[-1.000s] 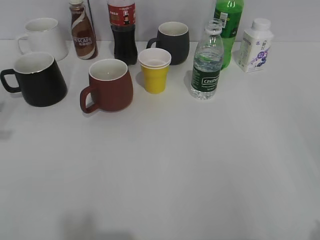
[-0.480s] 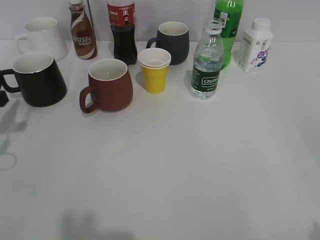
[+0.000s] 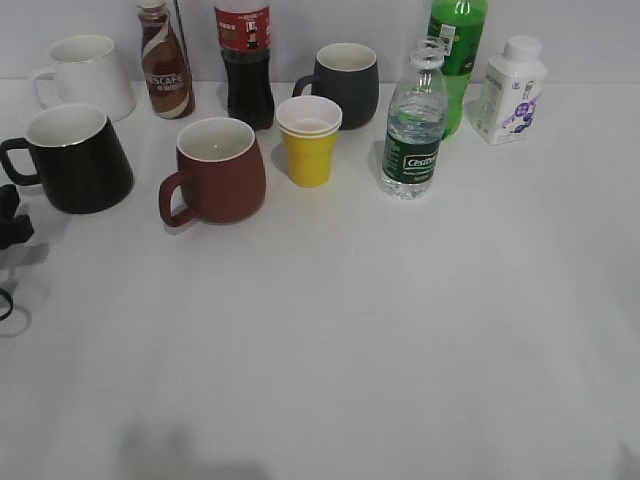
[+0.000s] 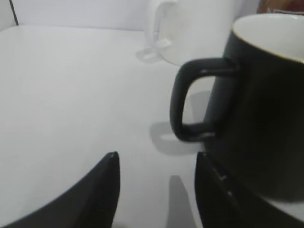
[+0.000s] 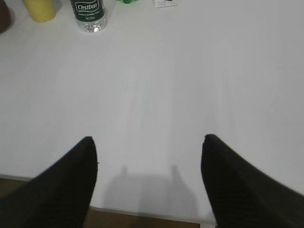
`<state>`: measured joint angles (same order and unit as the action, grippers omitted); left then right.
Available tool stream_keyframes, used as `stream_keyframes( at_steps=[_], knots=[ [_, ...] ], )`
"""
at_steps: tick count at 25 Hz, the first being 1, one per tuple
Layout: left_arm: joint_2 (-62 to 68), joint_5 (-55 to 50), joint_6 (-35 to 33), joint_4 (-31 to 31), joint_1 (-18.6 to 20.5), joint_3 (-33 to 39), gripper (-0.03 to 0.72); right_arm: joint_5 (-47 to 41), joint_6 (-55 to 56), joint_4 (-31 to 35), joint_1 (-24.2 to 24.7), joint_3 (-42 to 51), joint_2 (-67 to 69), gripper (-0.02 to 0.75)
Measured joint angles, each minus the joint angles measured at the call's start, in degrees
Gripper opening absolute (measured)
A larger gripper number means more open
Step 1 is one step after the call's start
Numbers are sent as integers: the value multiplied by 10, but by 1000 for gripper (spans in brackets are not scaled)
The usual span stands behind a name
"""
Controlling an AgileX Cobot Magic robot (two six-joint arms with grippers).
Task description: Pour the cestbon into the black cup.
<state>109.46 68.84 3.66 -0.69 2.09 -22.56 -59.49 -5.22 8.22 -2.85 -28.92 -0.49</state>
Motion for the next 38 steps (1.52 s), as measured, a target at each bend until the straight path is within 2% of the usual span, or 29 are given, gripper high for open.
stream_keyframes(
  at_steps=[17,20,22,23,28,31,36,38],
  knots=[
    [47,-20,0,-32,0,-120,365,0,0,0,0,0,0,515],
    [63,-41,0,-45,1,-153,253,0,0,1,0,0,0,515],
    [69,-44,0,-56,1,-162,113,0,0,1,0,0,0,515],
    [69,-46,-2,-58,1,-163,68,0,0,2,0,0,0,515],
    [45,-62,-10,-64,1,-154,37,18,-1,22,0,-4,5,515],
    [4,-69,-12,-76,1,-139,37,122,-48,42,0,-7,46,515],
    [-70,-68,-12,-92,1,-115,36,408,-134,96,0,-6,173,515],
    [-96,-73,-12,-94,1,-109,36,498,-152,118,0,-6,248,515]
  ],
)
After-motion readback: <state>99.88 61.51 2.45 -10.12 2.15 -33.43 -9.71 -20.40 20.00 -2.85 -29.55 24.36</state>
